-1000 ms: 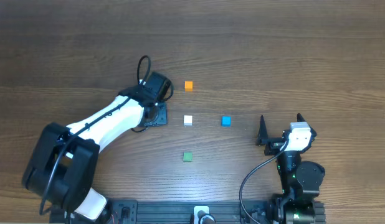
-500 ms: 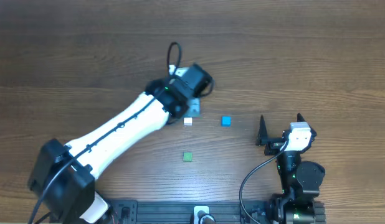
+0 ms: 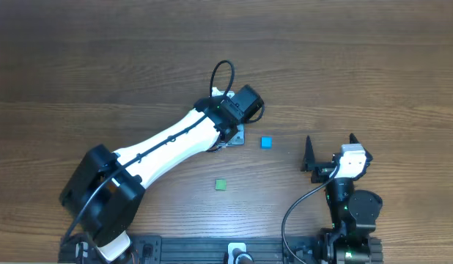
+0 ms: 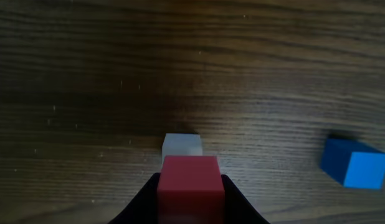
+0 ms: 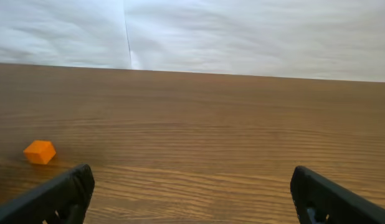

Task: Stack Cubes

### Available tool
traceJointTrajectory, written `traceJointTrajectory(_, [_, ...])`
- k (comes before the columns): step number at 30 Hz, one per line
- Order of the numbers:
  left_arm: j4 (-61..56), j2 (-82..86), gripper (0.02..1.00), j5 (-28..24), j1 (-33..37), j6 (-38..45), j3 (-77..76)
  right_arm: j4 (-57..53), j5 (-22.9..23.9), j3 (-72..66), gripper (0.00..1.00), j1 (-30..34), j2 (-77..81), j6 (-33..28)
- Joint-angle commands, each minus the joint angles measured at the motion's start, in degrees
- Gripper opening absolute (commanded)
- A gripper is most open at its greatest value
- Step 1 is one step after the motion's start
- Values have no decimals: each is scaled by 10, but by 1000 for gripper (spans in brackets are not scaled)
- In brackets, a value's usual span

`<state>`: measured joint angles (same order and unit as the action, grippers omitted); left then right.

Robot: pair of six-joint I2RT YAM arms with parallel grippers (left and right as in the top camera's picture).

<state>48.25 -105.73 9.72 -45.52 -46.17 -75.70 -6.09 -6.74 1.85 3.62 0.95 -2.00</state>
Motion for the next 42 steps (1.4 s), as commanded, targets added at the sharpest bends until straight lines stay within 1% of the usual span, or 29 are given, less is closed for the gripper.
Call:
traceJointTrajectory(1, [-3, -16, 40, 7, 8, -8, -10, 1, 4, -5, 991, 2, -2, -4])
traceJointTrajectory(42, [-2, -49, 40, -1, 8, -8, -10, 1, 4, -5, 993, 2, -2, -4])
